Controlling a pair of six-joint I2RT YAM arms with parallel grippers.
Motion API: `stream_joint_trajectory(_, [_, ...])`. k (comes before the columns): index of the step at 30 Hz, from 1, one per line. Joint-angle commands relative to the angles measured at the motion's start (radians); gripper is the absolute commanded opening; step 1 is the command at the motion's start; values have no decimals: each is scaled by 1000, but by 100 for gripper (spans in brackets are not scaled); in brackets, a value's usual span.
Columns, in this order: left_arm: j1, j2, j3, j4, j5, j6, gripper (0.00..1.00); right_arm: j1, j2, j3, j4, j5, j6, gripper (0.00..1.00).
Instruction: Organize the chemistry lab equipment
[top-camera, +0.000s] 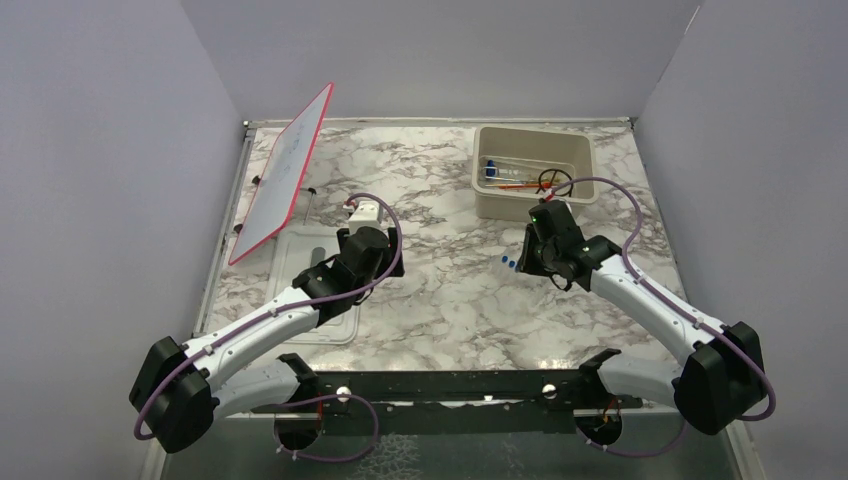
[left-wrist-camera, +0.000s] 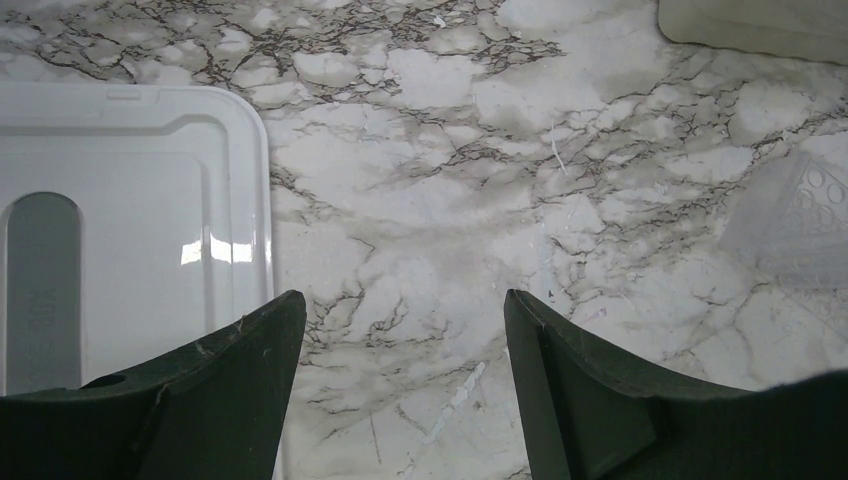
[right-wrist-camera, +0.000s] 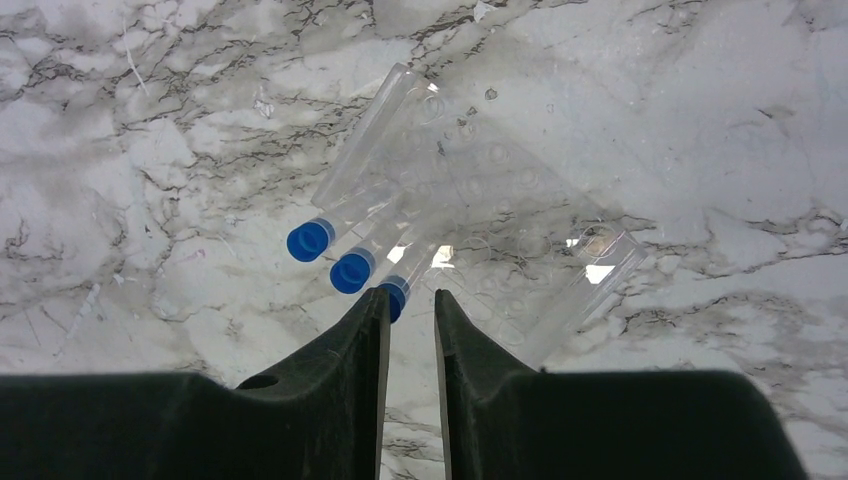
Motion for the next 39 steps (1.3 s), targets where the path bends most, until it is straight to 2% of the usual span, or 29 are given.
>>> stream_joint_trajectory(1, [7,-1,-9,11,-17,-6,75,-3,-7,14,-36,30,9,27])
stream_joint_trajectory(16, [39,28,0,-46,-93,-46,76,-2,-81,131,-53,37,-11,30])
stream_joint_trajectory(22, [80,92,3,-110,-143,-103,85,-3,-91,138,-14,-28,-13,32])
stream_joint_trajectory(26, [127,165,-9,-110,-104,-145,84,-2,-100,130,22,-76,-4,32])
stream_joint_trajectory(28, [150,203,-18,-85,-76,-149,80,-3,-104,122,39,-95,3,32])
stream_joint_trajectory(32, [185,268,-23,-33,-12,-139,67,-3,-107,112,61,-119,8,32])
stream_joint_trajectory(37, [202,330,-16,-30,-3,-144,60,-2,-115,103,67,-117,6,31])
stream_joint_trajectory(39, [208,346,-15,-21,12,-133,52,-3,-120,97,70,-110,6,31])
